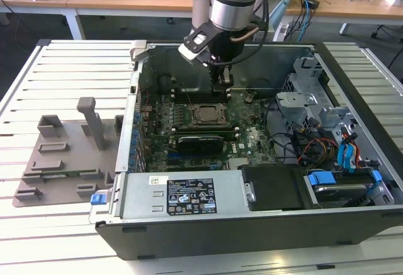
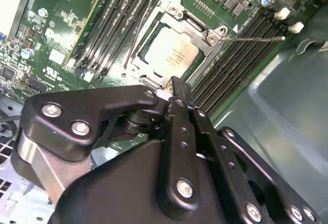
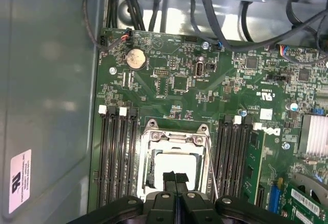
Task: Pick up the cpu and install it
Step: 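Install the first cpu locking lever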
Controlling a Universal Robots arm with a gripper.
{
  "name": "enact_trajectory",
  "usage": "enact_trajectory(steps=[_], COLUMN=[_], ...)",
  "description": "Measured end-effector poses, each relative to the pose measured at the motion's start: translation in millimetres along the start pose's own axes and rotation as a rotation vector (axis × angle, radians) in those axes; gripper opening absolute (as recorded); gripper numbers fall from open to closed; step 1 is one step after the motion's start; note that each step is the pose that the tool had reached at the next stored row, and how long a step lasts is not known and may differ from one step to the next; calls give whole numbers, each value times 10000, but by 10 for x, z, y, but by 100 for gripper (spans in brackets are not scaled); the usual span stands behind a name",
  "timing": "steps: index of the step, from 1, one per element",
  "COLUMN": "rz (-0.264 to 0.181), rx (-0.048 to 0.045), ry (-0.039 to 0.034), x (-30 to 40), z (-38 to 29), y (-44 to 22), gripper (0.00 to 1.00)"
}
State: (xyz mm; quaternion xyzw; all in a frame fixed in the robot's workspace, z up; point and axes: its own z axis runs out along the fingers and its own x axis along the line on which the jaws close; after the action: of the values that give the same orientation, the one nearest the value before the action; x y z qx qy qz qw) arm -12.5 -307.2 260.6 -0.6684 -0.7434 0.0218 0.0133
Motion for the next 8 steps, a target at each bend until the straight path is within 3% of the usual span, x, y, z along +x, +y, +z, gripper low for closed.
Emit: enact_trajectory(steps=[4,8], rz=[-583,-1498], rx=[-6,-14], ry=[-29,-75], x=[0,-1], z=[0,0], y=[1,6], gripper=[11,11])
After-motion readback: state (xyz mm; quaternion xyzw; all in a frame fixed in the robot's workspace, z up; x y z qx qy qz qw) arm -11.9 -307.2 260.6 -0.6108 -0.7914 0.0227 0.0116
